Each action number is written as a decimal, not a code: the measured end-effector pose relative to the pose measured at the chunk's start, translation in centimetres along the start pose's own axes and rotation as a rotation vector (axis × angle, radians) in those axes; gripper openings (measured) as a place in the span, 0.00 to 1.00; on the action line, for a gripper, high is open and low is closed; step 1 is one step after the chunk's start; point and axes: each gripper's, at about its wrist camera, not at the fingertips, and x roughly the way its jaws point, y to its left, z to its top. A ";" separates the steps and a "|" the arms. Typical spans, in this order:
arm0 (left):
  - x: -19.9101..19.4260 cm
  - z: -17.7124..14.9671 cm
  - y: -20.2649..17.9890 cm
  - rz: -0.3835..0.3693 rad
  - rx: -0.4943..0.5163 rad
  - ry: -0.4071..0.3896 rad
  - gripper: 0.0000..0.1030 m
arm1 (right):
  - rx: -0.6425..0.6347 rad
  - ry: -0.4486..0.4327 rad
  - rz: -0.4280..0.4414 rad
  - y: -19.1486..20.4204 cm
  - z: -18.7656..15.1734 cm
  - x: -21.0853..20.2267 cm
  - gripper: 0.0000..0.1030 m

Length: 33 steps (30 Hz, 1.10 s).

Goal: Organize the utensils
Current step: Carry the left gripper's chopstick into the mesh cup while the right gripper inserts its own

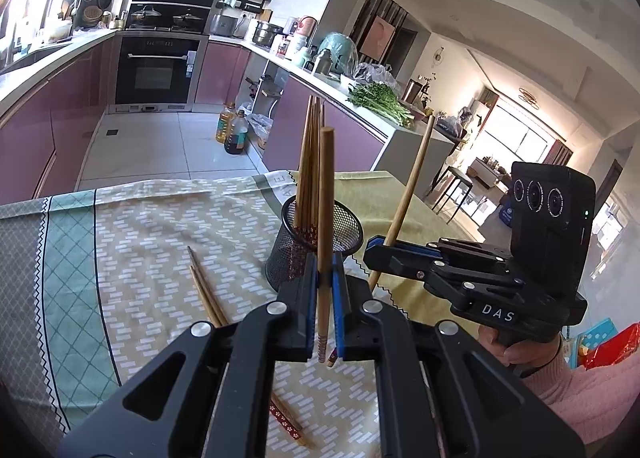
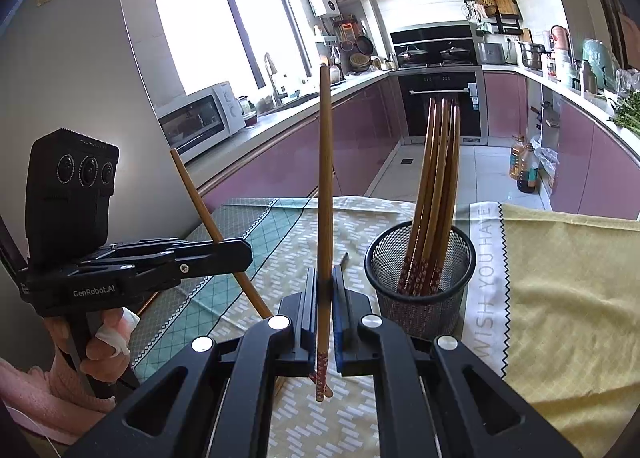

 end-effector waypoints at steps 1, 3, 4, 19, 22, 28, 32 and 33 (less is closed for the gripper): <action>0.0 0.1 0.0 0.002 0.002 -0.003 0.07 | -0.002 -0.004 -0.003 0.0 0.1 -0.1 0.06; 0.0 0.4 -0.1 0.000 0.006 -0.007 0.07 | -0.004 -0.008 -0.005 -0.1 0.3 -0.1 0.06; 0.1 0.5 -0.2 0.001 0.009 -0.009 0.07 | -0.005 -0.011 -0.008 0.0 0.4 -0.2 0.06; 0.3 2.0 -1.3 0.010 0.056 -0.034 0.07 | -0.022 -0.051 -0.026 -0.1 1.5 -0.8 0.06; 0.3 2.4 -1.5 0.010 0.063 -0.038 0.07 | -0.023 -0.058 -0.029 -0.2 1.8 -0.9 0.06; 0.3 3.1 -1.8 0.013 0.074 -0.049 0.07 | -0.029 -0.068 -0.034 -0.2 2.2 -1.1 0.06; 0.3 3.6 -2.0 0.013 0.080 -0.055 0.07 | -0.028 -0.074 -0.036 -0.3 2.5 -1.2 0.06; 0.3 3.8 -2.1 0.015 0.082 -0.056 0.07 | -0.028 -0.075 -0.037 -0.3 2.5 -1.3 0.06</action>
